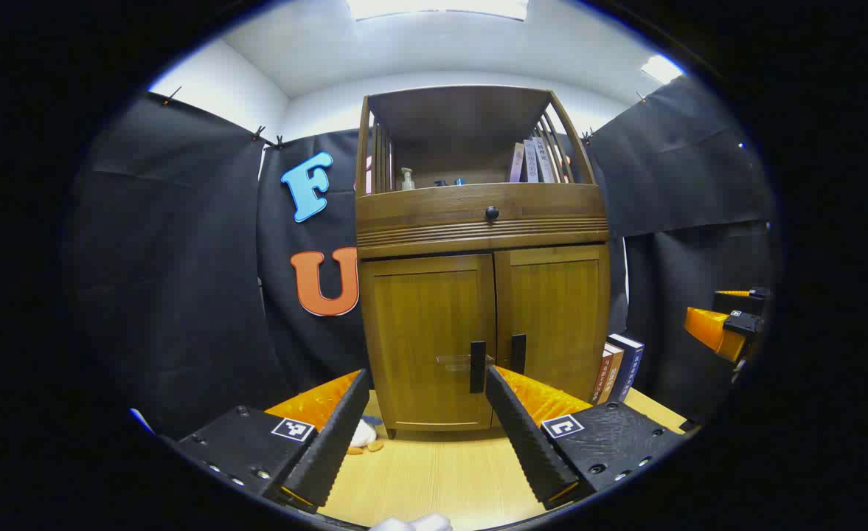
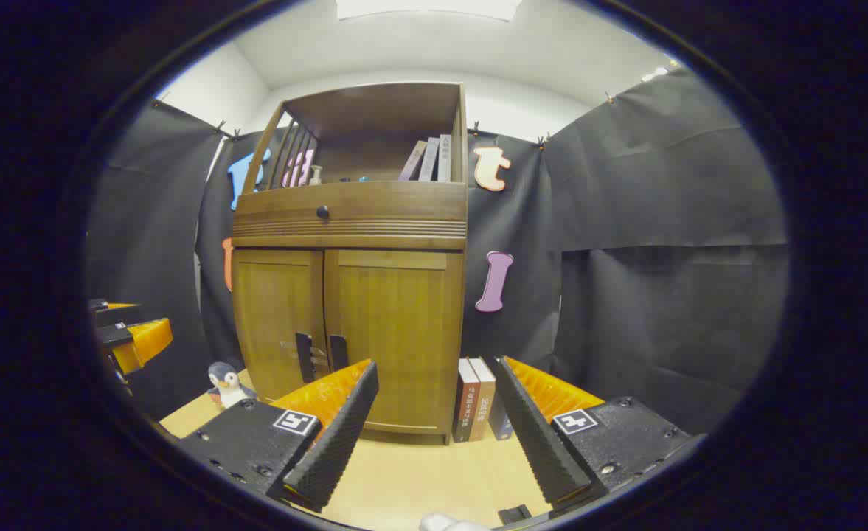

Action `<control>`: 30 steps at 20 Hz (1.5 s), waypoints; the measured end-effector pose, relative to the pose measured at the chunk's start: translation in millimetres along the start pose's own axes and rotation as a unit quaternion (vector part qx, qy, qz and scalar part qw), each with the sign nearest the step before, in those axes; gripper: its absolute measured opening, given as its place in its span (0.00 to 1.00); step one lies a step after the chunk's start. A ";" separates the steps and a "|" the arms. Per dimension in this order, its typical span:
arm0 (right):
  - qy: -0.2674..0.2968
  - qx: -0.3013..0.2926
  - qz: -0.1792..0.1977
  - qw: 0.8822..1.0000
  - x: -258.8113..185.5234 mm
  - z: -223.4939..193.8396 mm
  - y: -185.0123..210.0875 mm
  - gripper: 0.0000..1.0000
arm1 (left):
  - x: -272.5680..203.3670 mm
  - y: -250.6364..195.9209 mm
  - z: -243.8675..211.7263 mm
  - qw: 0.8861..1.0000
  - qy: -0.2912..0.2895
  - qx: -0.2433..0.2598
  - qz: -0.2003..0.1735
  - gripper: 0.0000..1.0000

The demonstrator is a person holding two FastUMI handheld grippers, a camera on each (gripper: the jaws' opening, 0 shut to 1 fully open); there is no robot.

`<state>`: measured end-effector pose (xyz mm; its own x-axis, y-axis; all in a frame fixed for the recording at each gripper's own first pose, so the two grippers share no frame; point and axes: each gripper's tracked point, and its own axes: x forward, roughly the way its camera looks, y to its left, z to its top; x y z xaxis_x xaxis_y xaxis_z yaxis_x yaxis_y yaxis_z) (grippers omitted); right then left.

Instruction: Open the right door of the double-door shoe cabinet with the right hand, and open the left door with the left hand.

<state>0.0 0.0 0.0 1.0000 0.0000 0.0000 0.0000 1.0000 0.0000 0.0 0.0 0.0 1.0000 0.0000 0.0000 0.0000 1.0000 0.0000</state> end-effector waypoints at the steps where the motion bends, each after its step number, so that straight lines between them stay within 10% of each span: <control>1: 0.000 0.000 0.000 1.000 -0.2 -0.1 2.0 1.00 | -0.5 -1.2 -0.7 1.000 0.002 -0.003 -0.003 0.96; 20: 0.023 -0.016 -0.007 1.000 14.0 -26.9 34.2 1.00 | -4.2 25.7 -17.5 1.000 0.016 -0.004 -0.004 1.00; 30: 0.022 -0.026 0.027 0.999 97.8 -48.9 87.9 1.00 | -24.2 62.7 -22.3 0.999 0.020 -0.005 0.039 0.96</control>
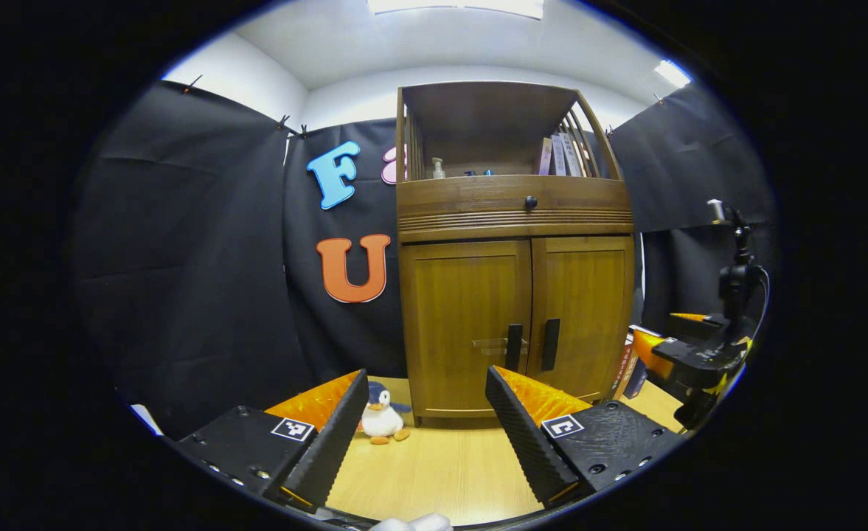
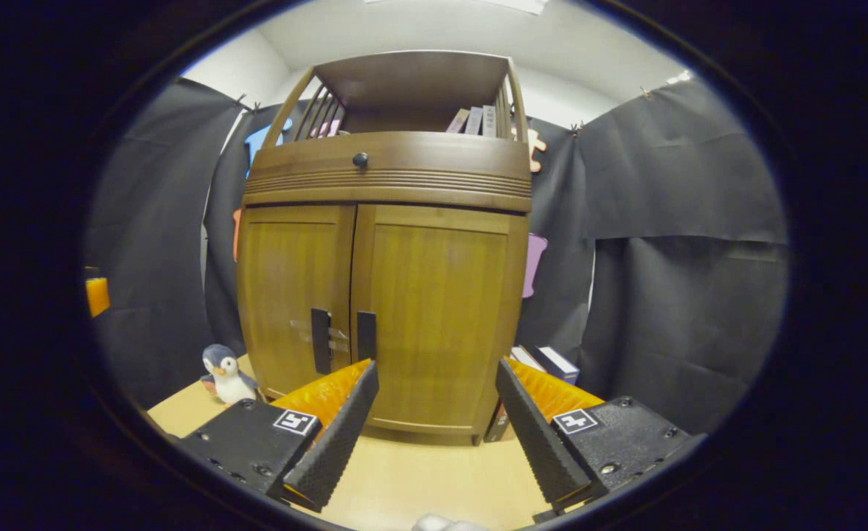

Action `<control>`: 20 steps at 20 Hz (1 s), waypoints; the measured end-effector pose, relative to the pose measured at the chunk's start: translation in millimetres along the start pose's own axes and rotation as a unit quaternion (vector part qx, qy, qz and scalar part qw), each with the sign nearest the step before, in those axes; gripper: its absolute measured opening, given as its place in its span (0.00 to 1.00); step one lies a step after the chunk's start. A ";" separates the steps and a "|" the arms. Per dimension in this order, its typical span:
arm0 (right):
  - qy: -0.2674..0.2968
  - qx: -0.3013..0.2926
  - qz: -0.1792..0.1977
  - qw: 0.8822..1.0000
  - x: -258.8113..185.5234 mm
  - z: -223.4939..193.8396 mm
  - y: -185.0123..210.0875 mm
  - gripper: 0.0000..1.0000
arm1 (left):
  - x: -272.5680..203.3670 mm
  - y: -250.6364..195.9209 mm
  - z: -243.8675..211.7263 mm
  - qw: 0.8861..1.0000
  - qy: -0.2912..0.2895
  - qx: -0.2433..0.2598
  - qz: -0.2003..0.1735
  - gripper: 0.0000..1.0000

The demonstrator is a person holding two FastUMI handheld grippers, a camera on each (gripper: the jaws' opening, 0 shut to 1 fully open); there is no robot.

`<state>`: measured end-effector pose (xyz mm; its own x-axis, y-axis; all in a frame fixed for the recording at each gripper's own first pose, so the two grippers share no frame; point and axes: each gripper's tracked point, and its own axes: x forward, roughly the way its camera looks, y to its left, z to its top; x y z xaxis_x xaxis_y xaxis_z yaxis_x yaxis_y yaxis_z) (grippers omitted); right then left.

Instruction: Open the right door of the double-door shoe cabinet with the right hand, and open the left door with the left hand.

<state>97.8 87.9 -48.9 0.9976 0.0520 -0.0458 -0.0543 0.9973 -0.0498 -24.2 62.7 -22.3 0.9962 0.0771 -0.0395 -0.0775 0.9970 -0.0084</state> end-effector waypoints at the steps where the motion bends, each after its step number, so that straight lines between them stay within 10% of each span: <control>1: 0.000 0.001 0.004 1.000 11.3 -4.4 6.2 1.00 | -2.1 3.6 -0.7 1.000 -0.001 0.002 0.005 0.96; 20: 0.083 -0.013 0.021 0.996 193.0 -56.8 83.6 0.96 | -11.5 73.2 -30.8 0.994 0.037 -0.012 0.097 0.96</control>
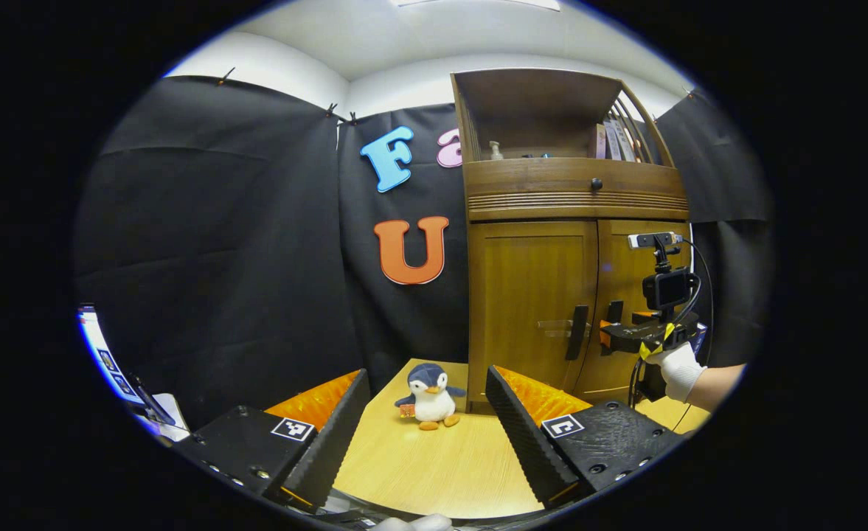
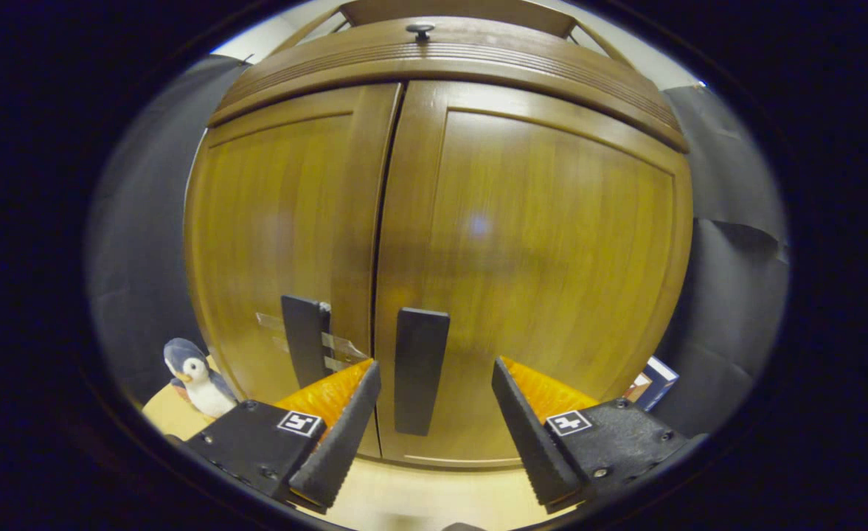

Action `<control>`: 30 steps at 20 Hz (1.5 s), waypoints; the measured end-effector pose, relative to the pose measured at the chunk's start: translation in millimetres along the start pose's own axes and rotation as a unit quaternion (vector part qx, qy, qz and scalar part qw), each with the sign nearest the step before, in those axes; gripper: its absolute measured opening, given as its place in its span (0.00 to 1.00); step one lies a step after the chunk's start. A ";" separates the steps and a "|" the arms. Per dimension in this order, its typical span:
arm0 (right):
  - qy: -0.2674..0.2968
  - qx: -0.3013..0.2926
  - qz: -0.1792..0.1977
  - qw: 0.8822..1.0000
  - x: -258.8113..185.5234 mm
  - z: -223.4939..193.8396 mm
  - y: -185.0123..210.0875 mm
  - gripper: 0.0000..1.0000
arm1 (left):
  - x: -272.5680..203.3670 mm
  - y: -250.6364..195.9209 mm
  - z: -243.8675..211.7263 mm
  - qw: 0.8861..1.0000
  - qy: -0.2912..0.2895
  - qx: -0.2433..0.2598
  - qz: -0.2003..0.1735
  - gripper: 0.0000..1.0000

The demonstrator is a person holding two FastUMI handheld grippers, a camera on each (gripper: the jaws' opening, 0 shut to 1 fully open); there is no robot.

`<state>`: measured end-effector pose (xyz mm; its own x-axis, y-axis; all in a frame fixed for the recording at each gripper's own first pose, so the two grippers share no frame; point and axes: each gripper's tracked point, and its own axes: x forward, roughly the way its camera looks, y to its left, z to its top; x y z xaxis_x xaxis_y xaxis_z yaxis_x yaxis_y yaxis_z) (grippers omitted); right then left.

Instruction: Open the right door of the double-door shoe cabinet with the right hand, and open the left door with the left hand.

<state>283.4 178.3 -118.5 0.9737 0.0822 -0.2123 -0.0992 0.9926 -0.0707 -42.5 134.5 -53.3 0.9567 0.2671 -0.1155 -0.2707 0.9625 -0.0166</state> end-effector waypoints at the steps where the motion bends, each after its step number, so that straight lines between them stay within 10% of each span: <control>1: 0.005 0.003 0.006 1.000 4.1 -1.8 2.7 0.91 | 1.5 0.7 -0.7 1.000 0.003 0.000 0.002 0.96; 13: 0.019 0.024 0.009 0.999 22.8 -9.0 11.0 0.40 | 0.4 8.0 0.3 1.000 -0.005 0.012 0.013 0.96; 30: 0.031 0.030 0.058 0.997 -32.9 -27.2 -1.7 0.31 | -17.7 -20.7 0.8 0.999 -0.012 0.014 -0.032 0.96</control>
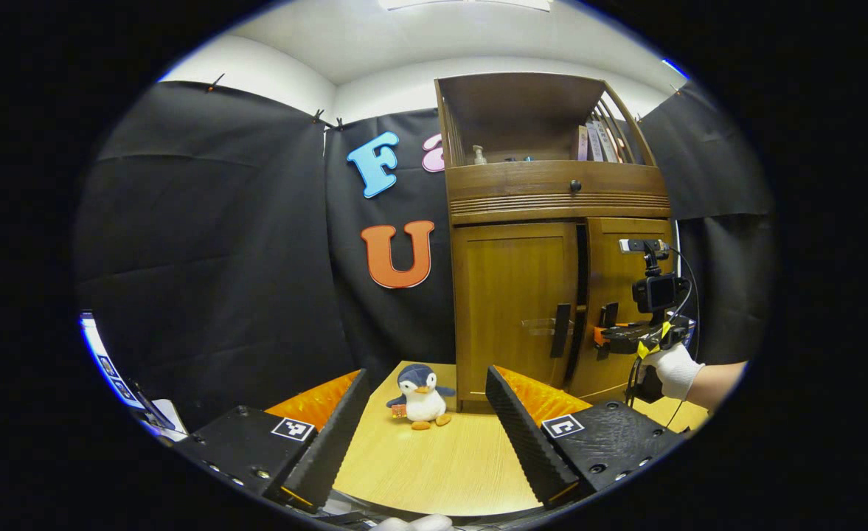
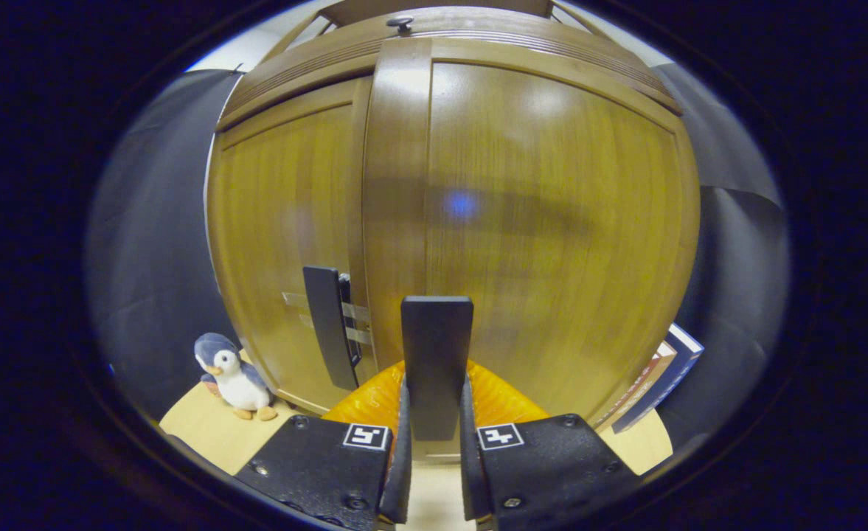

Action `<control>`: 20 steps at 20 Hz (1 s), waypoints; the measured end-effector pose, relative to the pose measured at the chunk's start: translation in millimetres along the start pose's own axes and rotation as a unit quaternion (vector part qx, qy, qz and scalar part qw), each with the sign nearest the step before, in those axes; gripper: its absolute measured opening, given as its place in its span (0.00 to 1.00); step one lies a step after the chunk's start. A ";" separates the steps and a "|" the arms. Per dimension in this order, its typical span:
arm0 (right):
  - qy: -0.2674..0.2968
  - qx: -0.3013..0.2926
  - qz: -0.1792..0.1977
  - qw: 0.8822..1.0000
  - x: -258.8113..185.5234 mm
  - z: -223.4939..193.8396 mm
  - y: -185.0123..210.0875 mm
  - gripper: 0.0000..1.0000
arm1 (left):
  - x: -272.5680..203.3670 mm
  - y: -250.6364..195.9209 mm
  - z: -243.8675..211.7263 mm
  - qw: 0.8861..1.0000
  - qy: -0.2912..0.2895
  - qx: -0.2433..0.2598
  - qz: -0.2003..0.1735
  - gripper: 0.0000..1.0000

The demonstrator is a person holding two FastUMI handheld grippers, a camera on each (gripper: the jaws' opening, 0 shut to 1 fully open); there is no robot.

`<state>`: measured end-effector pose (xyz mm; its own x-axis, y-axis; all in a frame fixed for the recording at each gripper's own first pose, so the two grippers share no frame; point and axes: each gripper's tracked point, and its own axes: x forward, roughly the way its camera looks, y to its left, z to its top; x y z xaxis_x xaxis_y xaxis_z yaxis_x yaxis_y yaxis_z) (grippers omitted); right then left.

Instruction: Open the right door of the double-door shoe cabinet with the right hand, and open the left door with the left hand.

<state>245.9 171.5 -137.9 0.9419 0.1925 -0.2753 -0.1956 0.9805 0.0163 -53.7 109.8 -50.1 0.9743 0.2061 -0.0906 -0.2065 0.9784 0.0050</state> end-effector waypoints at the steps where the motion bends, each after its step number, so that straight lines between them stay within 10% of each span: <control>1: 0.001 0.001 0.002 1.000 -5.1 -2.4 -0.8 0.31 | -1.5 -2.0 -0.8 1.000 0.001 0.001 -0.003 0.96; 20: -0.002 0.008 0.018 1.000 -100.0 -32.1 -41.9 0.29 | -2.5 -70.4 3.5 0.997 -0.001 0.009 -0.074 0.96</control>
<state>151.2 109.9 -141.9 0.9356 0.2269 -0.2705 -0.2244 0.9737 0.0406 -41.3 40.5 -46.7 0.9943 0.0589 -0.0894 -0.0582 0.9983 0.0101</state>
